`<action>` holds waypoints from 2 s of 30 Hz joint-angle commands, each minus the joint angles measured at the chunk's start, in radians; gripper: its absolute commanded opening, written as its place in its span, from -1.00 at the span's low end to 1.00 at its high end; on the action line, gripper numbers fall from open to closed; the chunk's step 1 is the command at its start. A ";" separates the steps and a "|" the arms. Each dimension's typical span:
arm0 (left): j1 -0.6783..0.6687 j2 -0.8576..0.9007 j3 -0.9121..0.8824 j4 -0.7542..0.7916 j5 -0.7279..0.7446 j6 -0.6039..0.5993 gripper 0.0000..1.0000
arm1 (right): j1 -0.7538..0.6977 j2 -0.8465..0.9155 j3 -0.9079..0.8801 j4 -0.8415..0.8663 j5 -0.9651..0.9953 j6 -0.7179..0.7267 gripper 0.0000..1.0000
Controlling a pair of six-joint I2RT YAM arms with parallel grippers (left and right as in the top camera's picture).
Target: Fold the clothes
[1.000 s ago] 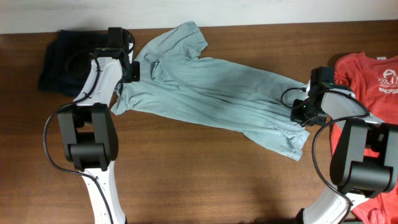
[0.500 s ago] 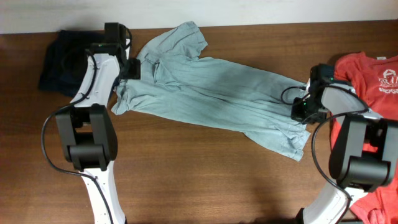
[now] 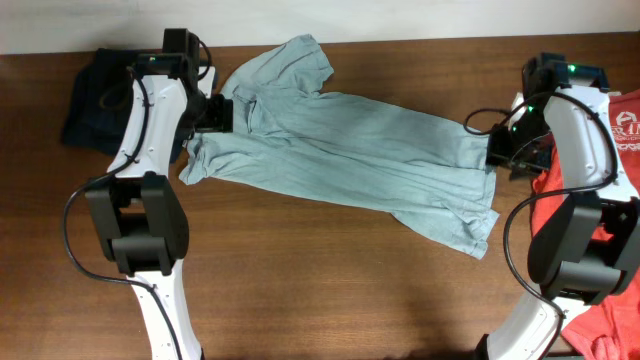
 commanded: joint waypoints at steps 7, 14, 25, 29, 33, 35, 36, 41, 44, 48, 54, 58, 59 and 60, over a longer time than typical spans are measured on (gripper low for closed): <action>0.006 -0.007 -0.006 -0.119 -0.032 -0.010 0.62 | 0.006 -0.008 -0.047 -0.096 -0.068 0.071 -0.07; 0.007 0.000 -0.017 -0.116 -0.037 -0.037 0.62 | 0.022 -0.008 -0.161 0.003 -0.116 -0.133 -0.09; 0.006 0.006 -0.017 -0.091 -0.038 -0.036 0.98 | 0.244 -0.007 -0.170 0.227 -0.105 -0.365 0.45; 0.006 0.006 -0.017 -0.090 -0.038 -0.036 0.98 | 0.283 -0.007 -0.170 0.272 -0.068 -0.365 0.46; 0.006 0.006 -0.017 -0.090 -0.038 -0.036 0.98 | 0.304 0.002 -0.172 0.316 -0.060 -0.421 0.07; 0.006 0.006 -0.017 -0.090 -0.038 -0.036 0.99 | 0.312 0.008 -0.179 0.341 -0.060 -0.440 -0.06; 0.006 0.006 -0.017 -0.090 -0.038 -0.036 0.98 | 0.314 0.009 -0.187 0.355 -0.060 -0.440 -0.12; 0.006 0.006 -0.017 -0.090 -0.038 -0.036 0.98 | 0.326 0.016 -0.259 0.448 -0.082 -0.477 -0.34; 0.006 0.006 -0.017 -0.090 -0.038 -0.036 0.98 | 0.335 0.017 -0.320 0.499 -0.114 -0.517 -0.35; 0.006 0.006 -0.017 -0.090 -0.038 -0.036 0.98 | 0.349 0.017 -0.391 0.570 -0.110 -0.535 -0.35; 0.006 0.006 -0.017 -0.090 -0.038 -0.036 0.98 | 0.347 0.017 -0.467 0.677 -0.109 -0.544 -0.35; 0.006 0.006 -0.017 -0.090 -0.038 -0.036 0.98 | 0.347 0.017 -0.480 0.707 -0.109 -0.544 -0.35; 0.006 0.006 -0.017 -0.090 -0.038 -0.036 0.98 | 0.347 0.017 -0.479 0.710 -0.109 -0.544 -0.35; 0.006 0.006 -0.017 -0.090 -0.038 -0.036 0.98 | 0.347 0.017 -0.478 0.710 -0.109 -0.544 -0.35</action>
